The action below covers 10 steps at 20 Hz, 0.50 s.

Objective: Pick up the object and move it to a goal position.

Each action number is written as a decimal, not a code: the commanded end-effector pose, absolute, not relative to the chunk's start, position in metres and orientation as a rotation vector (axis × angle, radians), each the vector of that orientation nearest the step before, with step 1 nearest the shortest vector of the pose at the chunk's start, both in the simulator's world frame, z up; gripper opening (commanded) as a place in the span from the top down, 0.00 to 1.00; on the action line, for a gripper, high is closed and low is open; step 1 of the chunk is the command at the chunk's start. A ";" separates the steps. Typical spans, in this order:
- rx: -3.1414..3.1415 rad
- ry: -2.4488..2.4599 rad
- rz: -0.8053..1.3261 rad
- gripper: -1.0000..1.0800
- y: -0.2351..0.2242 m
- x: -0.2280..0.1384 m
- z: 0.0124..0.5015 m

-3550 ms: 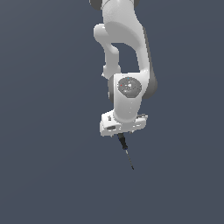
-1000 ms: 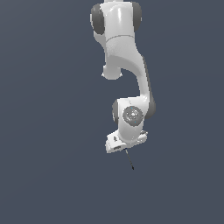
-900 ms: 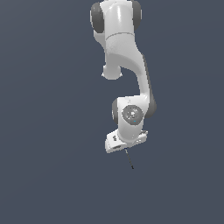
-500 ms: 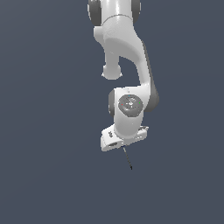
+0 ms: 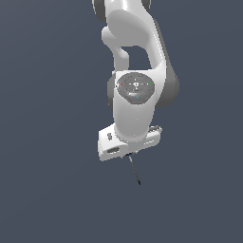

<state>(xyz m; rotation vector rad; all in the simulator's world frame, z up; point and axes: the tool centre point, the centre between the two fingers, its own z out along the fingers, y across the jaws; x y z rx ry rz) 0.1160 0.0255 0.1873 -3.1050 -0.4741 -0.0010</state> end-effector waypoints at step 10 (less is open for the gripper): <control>-3.105 -0.474 0.000 1.00 0.011 0.131 0.242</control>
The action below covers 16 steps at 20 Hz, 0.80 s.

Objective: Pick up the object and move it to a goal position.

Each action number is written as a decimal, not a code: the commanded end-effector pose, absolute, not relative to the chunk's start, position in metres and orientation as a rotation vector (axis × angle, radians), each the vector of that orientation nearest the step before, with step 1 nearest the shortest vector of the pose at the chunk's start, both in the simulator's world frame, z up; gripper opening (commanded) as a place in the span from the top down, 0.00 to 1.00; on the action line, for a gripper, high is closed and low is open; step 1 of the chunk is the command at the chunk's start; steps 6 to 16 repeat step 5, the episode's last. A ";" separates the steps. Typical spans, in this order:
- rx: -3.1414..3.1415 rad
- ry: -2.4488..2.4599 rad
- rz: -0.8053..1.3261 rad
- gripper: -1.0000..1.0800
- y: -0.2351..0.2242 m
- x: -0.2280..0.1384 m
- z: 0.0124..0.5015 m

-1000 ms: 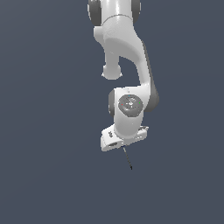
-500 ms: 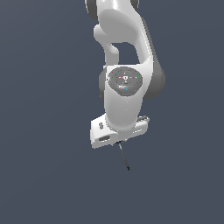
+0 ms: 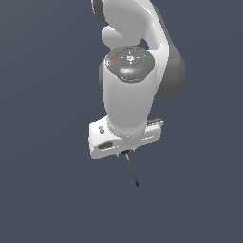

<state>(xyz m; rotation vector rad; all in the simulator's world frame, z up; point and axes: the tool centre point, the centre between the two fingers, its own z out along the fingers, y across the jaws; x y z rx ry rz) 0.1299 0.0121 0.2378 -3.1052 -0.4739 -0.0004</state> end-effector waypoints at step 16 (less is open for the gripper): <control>-3.106 -0.474 0.000 1.00 0.010 0.133 0.246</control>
